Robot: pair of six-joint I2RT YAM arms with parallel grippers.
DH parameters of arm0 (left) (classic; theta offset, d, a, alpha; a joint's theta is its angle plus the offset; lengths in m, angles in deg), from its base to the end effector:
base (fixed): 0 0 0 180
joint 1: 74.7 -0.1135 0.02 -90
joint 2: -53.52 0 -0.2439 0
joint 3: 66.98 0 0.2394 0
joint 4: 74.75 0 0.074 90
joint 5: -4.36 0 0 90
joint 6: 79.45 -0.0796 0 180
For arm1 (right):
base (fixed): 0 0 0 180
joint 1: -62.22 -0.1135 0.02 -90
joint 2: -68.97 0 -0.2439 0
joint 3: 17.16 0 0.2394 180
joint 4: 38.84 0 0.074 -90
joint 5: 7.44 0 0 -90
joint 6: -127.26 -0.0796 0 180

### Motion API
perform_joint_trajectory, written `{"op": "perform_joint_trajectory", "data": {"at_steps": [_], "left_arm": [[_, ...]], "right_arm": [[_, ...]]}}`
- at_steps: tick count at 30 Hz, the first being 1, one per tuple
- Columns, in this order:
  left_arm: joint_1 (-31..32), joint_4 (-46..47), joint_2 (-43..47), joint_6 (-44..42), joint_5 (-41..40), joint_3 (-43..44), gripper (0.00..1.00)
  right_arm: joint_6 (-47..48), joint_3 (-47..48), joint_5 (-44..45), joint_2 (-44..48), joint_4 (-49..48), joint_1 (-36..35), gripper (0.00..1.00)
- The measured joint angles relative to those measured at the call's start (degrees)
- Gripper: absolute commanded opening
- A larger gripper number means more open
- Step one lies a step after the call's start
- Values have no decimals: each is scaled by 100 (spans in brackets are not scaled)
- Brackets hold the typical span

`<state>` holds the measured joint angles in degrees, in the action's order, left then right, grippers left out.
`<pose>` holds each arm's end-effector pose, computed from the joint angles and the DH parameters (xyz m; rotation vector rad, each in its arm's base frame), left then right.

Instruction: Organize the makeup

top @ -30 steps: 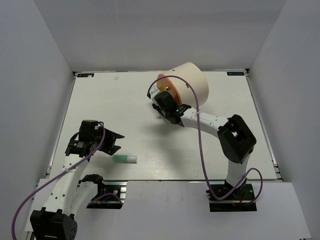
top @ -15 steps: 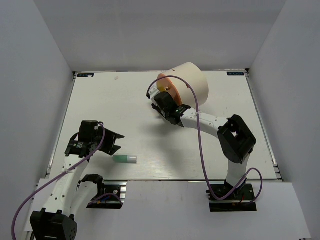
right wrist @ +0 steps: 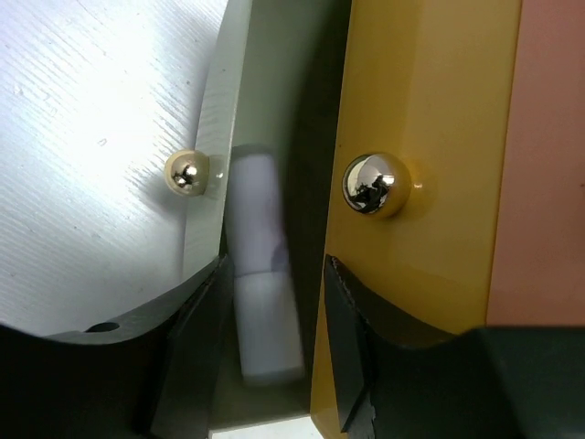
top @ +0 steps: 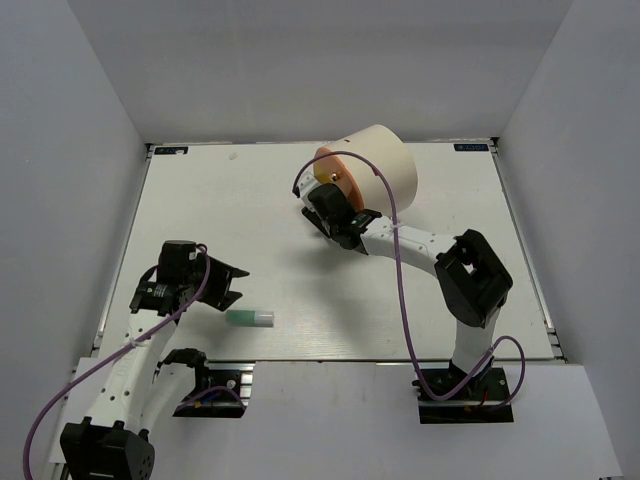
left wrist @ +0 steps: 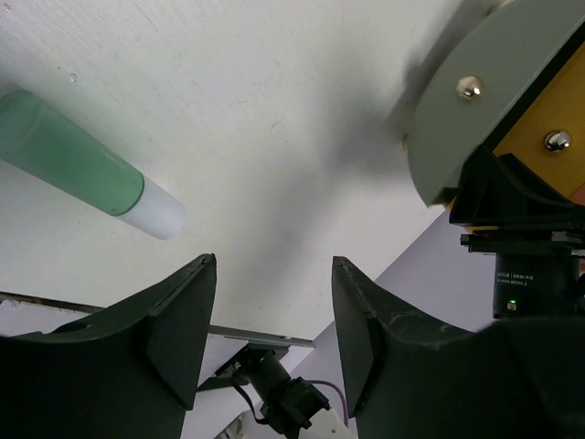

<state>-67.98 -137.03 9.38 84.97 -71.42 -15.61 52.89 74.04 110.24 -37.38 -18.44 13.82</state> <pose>0.1656 -0.0392 0.1896 -1.4264 2.3184 -0.8146 0.3180 0.3025 0.2010 -0.8879 1.9224 -0.1916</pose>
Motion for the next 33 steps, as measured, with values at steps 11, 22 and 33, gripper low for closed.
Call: {"op": "perform_joint_trajectory", "data": {"at_steps": [11,22,33], "left_arm": [[0,0,0,2,17,-9,63],[26,-831,-566,-15,-83,323,59],[42,-2063,-1794,118,-232,927,69]], "right_arm": [[-48,-39,-197,81,9,0,46],[-223,26,-1462,857,345,28,35],[-267,437,-2830,892,1021,286,44]]}}
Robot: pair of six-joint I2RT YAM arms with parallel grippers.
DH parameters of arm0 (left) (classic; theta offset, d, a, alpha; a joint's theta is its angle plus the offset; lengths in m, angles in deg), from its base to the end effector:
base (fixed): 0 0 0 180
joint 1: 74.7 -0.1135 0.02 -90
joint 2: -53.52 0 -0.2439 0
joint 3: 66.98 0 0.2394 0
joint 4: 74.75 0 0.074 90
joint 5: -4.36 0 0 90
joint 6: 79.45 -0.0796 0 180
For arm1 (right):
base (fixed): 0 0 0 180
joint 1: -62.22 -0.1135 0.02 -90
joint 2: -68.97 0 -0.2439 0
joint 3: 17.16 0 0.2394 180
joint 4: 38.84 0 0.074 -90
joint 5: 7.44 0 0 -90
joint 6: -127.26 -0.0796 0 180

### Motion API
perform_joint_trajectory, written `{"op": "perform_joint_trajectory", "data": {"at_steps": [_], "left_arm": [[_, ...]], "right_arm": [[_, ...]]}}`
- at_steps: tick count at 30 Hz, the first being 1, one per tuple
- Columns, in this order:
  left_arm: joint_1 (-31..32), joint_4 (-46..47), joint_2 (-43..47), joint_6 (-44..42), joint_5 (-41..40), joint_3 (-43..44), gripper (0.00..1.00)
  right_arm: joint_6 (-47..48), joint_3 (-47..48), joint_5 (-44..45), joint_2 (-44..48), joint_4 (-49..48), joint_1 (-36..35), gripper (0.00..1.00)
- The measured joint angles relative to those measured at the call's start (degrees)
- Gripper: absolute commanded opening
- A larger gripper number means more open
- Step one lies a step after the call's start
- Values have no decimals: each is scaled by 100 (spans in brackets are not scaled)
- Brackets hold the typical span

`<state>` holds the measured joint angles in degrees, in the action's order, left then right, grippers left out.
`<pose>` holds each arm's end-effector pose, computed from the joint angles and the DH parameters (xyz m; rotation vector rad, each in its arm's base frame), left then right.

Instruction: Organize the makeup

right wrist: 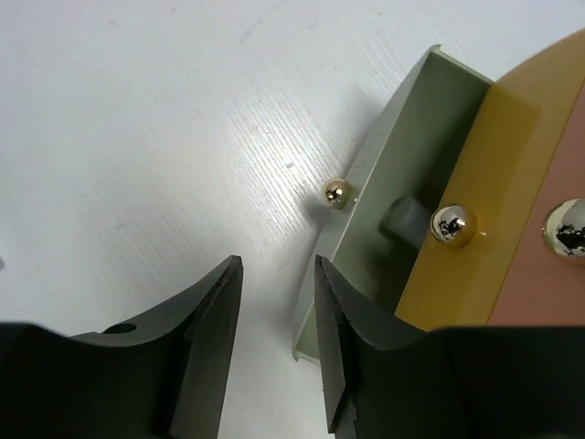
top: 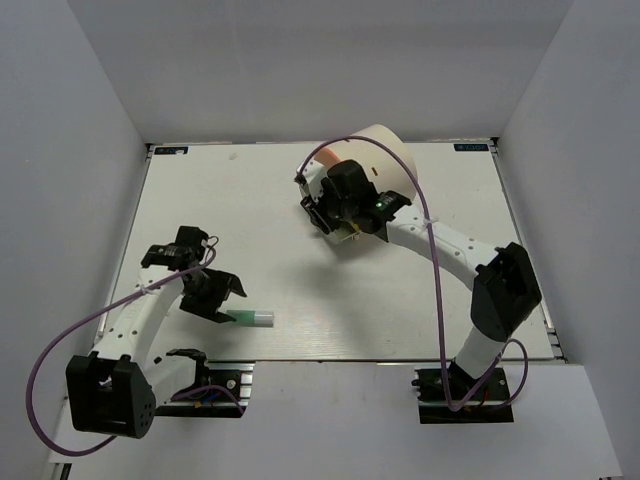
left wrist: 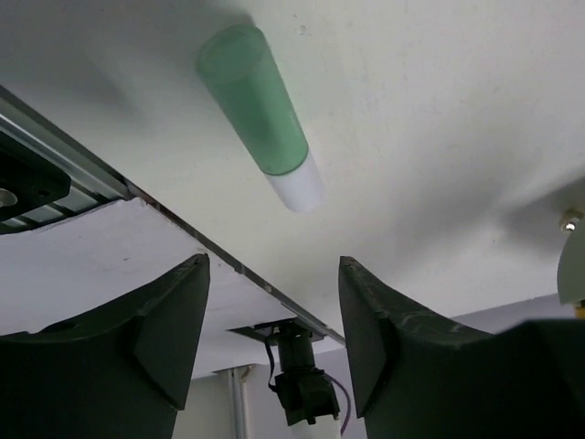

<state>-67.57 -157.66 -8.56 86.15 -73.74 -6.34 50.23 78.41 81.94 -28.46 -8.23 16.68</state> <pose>0.1568 -0.0362 0.1718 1.7083 -2.5383 0.3391 0.2938 0.3007 0.2651 -1.0598 1.8789 0.3433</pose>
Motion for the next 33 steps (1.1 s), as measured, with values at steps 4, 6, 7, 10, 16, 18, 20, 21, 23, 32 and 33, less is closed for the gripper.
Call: {"op": "perform_joint_trajectory", "data": {"at_steps": [4,6,7,10,16,18,20,21,23,32,33], "left_arm": [[2,-44,-13,114,-68,-138,71],[11,33,-20,166,-72,-345,72],[11,79,-33,195,-70,-474,72],[11,284,-136,293,-76,-894,72],[11,772,-514,448,-210,-1187,72],[15,1008,-629,485,-269,-1185,72],[15,1202,-763,507,-293,-1185,72],[15,1285,-822,518,-291,-1178,71],[26,1401,-885,527,-275,-1158,67],[55,1707,-170,505,-236,-905,70],[55,1781,-129,501,-269,-850,74]], "right_arm": [[72,133,-592,98,190,203,47],[83,184,-802,142,240,286,47],[87,223,-894,149,262,328,48],[90,348,-1123,149,345,457,48],[87,509,-1447,151,396,629,49],[85,509,-1508,162,413,684,49],[87,509,-1580,181,455,723,49],[87,509,-1606,186,463,732,49],[90,509,-1635,205,483,754,49],[96,509,-1679,225,501,796,50],[96,509,-1690,225,501,798,50]]}}
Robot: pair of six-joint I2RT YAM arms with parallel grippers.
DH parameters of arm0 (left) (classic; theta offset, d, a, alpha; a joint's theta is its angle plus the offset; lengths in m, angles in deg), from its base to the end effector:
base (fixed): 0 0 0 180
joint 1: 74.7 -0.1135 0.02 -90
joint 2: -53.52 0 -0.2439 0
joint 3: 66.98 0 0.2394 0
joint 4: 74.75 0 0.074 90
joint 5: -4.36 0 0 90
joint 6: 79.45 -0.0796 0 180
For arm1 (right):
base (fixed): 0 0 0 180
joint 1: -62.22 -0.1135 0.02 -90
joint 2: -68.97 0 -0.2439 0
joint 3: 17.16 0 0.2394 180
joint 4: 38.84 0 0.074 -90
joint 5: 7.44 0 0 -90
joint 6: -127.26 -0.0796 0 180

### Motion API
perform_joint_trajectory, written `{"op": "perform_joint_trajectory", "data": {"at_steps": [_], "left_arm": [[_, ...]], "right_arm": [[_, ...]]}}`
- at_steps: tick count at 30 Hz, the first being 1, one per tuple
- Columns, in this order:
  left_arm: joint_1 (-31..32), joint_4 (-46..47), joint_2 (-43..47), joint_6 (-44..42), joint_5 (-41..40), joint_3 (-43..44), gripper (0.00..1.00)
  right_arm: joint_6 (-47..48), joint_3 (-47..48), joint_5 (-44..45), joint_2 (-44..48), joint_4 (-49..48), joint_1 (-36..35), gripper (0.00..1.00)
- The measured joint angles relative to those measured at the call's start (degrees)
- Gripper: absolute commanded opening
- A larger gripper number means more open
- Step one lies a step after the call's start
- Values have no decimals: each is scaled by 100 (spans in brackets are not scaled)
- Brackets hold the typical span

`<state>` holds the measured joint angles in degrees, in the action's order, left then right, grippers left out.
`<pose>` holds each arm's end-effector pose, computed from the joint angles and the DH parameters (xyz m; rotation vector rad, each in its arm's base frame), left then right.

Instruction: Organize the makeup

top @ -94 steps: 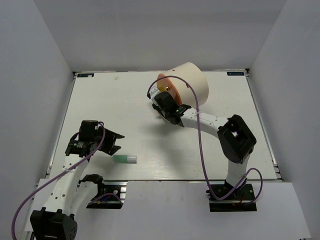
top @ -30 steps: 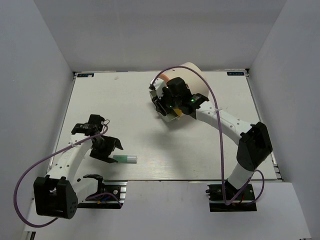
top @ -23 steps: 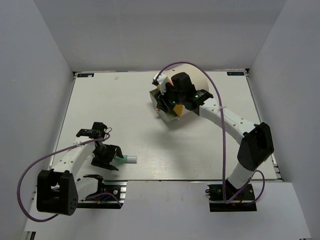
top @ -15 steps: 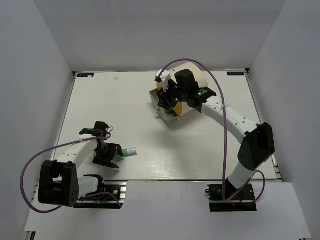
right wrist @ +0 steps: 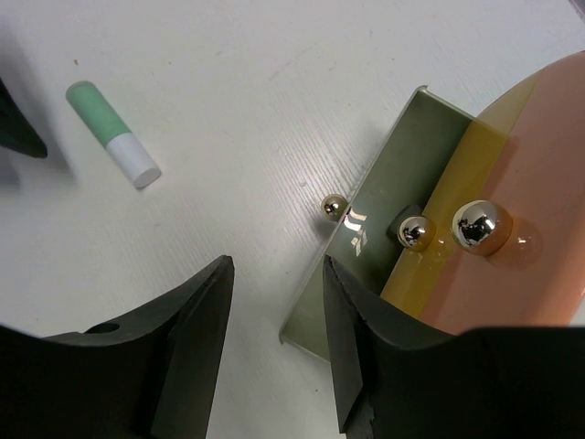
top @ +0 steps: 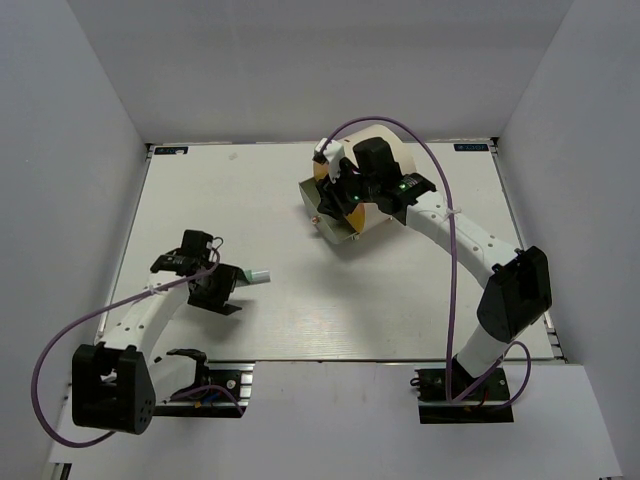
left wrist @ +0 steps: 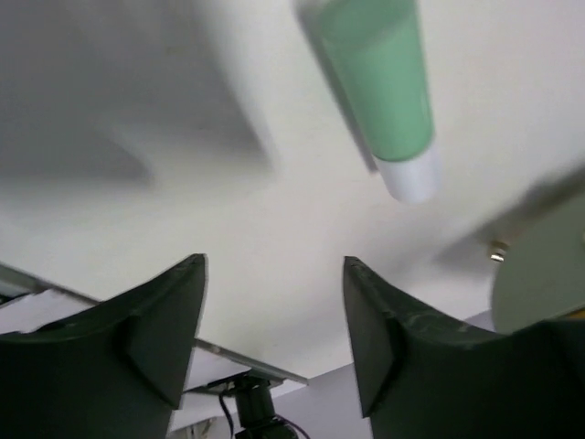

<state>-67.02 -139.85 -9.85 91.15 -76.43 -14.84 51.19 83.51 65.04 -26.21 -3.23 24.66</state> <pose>0.1782 -0.0369 0.1367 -1.7899 2.4721 -0.4312 0.3104 0.2689 0.3041 -1.0863 1.8210 0.5676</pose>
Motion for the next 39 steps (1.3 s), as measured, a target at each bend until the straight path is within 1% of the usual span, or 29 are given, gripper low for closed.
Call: {"op": "perform_joint_trajectory", "data": {"at_steps": [4,8,10,12,18,23,24,26,27,29,30,33,34,36,37,39], "left_arm": [[0,382,-205,24,-234,260,82],[0,761,-997,96,-542,662,86],[0,911,-1447,173,-708,920,91],[0,931,-1915,269,-844,1285,92],[-9,1003,-3683,448,-1071,2787,92],[-46,-42,-5261,354,-988,4531,91],[-48,-308,-5484,313,-916,4854,88],[-59,-566,-5676,249,-872,5115,82],[-66,-647,-5702,227,-852,5139,75],[-72,-758,-5696,195,-826,5088,67],[-76,-813,-5683,179,-804,5053,58],[-92,-785,-5563,131,-734,4841,45],[-98,-767,-5530,107,-697,4780,37],[-114,-743,-5480,17,-623,4697,27],[-120,-728,-5471,-42,-595,4671,17],[-131,-697,-5469,-240,-531,4662,4]], "right_arm": [[2,0,-7,0,0,7,50],[2,-15,-13,0,0,7,50],[4,-63,-13,22,-2,7,50],[4,-122,-2,52,2,9,50],[24,-299,68,249,26,11,50],[31,-435,149,474,22,72,50],[28,-448,162,490,20,87,50],[28,-450,199,498,17,127,50],[28,-452,214,498,22,149,50],[28,-452,238,498,20,181,50],[28,-452,238,498,20,195,50],[26,-452,238,498,20,227,50],[26,-452,238,498,20,238,50],[26,-452,234,498,22,264,50],[24,-450,232,498,22,269,50],[26,-450,216,498,22,269,50]]}}
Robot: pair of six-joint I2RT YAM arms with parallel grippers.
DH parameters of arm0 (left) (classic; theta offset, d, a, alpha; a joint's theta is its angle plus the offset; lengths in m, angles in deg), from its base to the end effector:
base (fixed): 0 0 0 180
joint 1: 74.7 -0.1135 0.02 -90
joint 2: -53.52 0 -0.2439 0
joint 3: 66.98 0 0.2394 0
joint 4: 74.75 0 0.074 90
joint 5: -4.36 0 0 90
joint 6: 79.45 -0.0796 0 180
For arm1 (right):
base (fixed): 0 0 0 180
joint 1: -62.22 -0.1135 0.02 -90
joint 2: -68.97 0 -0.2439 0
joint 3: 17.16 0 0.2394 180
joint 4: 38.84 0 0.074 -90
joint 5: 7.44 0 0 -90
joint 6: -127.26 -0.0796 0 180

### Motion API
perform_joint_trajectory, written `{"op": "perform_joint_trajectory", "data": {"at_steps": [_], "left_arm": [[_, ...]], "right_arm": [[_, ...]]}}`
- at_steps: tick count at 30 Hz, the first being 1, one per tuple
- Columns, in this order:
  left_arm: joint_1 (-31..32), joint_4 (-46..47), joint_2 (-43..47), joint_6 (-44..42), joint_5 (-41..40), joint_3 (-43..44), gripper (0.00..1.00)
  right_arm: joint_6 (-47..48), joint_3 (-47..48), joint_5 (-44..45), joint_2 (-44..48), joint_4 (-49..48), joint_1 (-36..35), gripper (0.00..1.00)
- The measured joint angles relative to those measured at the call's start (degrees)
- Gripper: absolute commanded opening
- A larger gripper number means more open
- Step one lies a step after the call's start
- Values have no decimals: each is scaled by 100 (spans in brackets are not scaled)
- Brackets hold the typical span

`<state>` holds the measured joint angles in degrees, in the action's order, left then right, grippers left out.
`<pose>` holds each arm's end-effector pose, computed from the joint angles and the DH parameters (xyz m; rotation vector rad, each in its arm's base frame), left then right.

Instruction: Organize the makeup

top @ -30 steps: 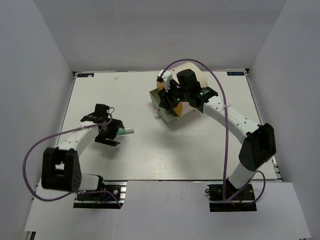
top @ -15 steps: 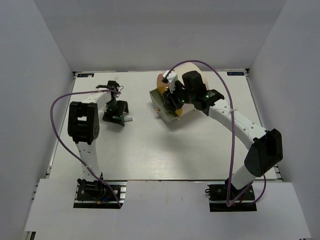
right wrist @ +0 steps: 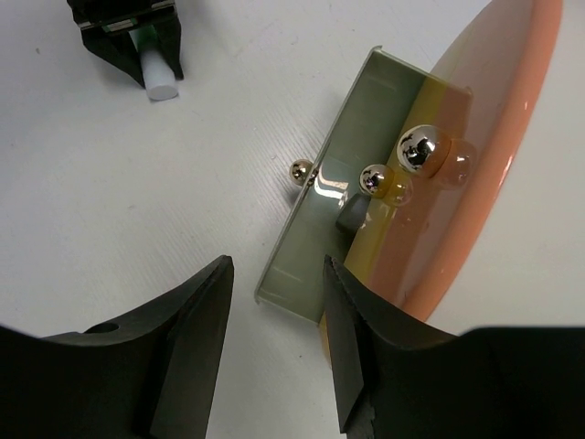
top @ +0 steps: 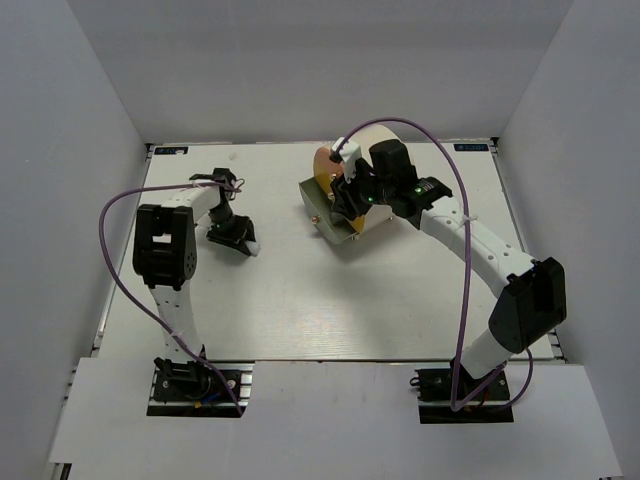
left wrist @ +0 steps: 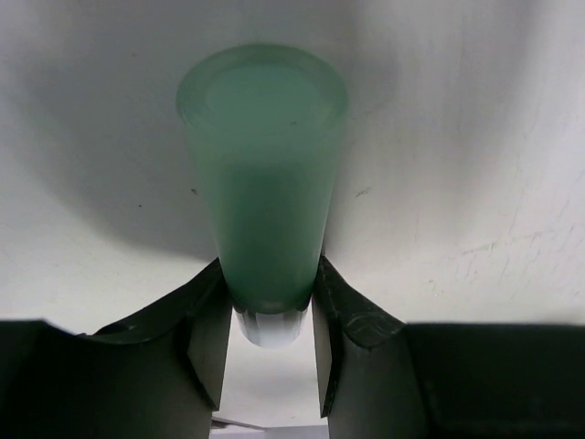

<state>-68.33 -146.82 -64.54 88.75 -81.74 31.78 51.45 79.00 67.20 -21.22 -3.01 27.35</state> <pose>0.3542 -0.0450 0.0962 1.8063 -2.4918 0.0528 0.3076 0.2401 0.3072 -1.0229 1.8457 0.4977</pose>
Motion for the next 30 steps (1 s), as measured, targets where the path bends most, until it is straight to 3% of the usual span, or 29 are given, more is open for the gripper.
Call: {"op": "perform_joint_trajectory", "data": {"at_steps": [1,8,15,19,30], "left_arm": [[-2,17,0,-157,22,7,0],[103,267,-52,-1878,83,372,0],[328,1303,706,-3429,1064,262,0],[538,1836,1237,-3781,1749,461,0],[1193,2535,1010,-3517,2758,752,0]], "right_arm": [[0,0,-13,0,0,4,50],[46,63,-164,0,96,37,50],[101,245,-195,0,131,116,50],[111,319,-195,-15,138,140,50],[127,354,-190,-17,142,260,51]]}}
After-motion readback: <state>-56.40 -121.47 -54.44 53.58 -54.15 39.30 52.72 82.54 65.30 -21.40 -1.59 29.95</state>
